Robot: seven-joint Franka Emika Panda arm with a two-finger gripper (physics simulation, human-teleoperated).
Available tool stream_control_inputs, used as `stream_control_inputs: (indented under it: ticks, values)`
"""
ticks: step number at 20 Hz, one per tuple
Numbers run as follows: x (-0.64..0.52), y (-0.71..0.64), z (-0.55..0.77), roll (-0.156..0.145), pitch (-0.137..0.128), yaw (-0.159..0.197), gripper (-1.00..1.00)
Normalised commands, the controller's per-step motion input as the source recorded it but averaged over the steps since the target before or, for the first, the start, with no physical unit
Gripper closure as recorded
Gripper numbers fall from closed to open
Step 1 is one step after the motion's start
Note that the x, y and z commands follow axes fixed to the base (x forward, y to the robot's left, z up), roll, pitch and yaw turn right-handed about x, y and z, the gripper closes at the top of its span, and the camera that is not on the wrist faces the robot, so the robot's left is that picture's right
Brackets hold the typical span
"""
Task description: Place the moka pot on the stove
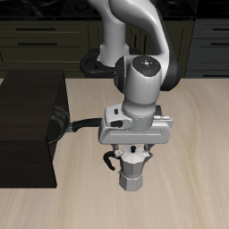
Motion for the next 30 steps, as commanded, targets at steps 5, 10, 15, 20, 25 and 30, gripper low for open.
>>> stream_control_inputs:
  ticks: [5,10,15,20,25,30]
  values:
    - [0.05,0.0,-0.25,-0.005,0.033,0.022,-1.0]
    - [0.02,-0.09,-0.31,0.006,0.063,-0.038,-1.0]
    - [0.01,-0.17,-0.31,-0.02,0.028,0.021,1.0]
    - [-0.03,-0.19,-0.04,-0.021,0.002,0.02,1.0]
    - [-0.06,-0.15,0.13,-0.014,-0.026,0.015,1.0]
    - [-0.1,-0.04,0.2,-0.002,-0.035,0.003,1.0]
